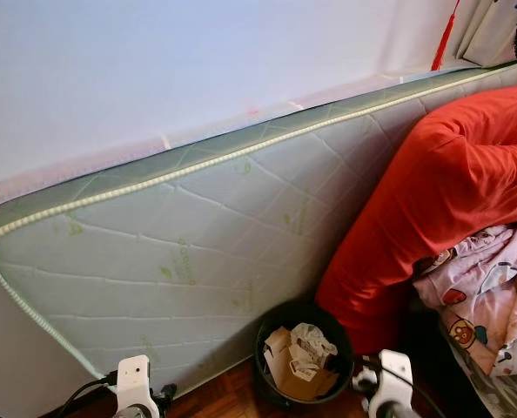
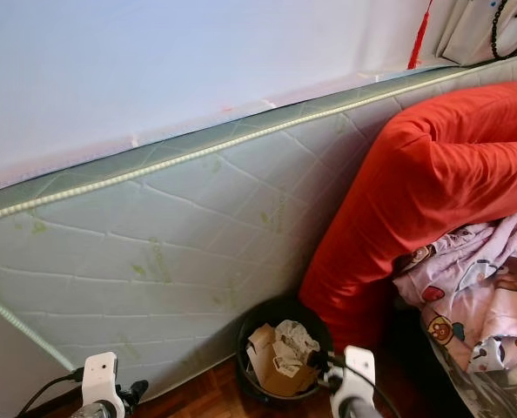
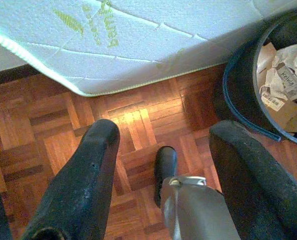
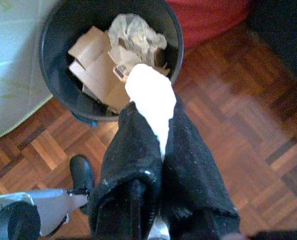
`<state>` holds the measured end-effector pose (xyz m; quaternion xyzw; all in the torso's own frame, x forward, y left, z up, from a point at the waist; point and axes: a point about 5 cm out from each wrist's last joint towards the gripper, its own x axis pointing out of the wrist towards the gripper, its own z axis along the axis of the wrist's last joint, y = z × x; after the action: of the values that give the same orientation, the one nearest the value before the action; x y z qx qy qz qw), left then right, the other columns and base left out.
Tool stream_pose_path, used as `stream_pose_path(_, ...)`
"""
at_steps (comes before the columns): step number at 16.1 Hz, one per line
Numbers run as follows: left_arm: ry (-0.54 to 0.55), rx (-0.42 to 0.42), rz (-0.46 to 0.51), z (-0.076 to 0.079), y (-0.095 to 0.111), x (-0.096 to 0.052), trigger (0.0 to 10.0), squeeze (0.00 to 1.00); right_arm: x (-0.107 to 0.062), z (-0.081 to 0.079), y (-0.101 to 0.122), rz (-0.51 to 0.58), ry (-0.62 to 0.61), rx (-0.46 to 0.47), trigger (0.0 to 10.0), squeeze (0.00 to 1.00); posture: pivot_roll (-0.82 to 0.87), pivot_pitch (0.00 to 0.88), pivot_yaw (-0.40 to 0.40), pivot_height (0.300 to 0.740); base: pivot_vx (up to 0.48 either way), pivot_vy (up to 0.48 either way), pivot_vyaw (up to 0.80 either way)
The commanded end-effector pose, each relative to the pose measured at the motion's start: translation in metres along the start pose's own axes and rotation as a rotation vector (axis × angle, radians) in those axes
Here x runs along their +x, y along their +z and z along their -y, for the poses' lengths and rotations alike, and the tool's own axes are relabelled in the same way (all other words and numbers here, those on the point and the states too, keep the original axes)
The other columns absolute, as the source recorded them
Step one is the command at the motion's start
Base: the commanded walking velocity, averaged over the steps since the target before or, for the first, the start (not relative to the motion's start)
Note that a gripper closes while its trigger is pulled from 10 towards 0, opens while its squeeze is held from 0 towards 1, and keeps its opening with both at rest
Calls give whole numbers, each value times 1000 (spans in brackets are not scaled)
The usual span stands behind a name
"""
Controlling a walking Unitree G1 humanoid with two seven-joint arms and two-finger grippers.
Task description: Clean up the room
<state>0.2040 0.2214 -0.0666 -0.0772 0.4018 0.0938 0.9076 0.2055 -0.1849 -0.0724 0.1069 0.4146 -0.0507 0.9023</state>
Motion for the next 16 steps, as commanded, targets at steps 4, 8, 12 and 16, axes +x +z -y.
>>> stream_pose_path(4, -24, 3, -9, 2, -4, -1, 10000, 0, 2, 8, 16, 16, -16, -5, 10000, 0, 96, 0, -26, 740, 0, 0, 0)
stream_pose_path(8, -3, 8, -4, -14, -4, -3, 10000, 0, 5, -3, 29, 35, 12, -27, 10000, 0, 38, 0, -13, 740, 0, 0, 0)
stream_pose_path(12, -6, 19, 2, -10, -1, -2, 10000, 0, 7, -5, 38, 55, 8, -18, 10000, 0, 59, 0, -34, 740, 0, 0, 0)
stream_pose_path(16, -25, 0, -12, -4, -8, -3, 10000, 0, 5, 6, 37, 59, -19, 10, 10000, 0, 107, 0, -9, 740, 0, 0, 0)
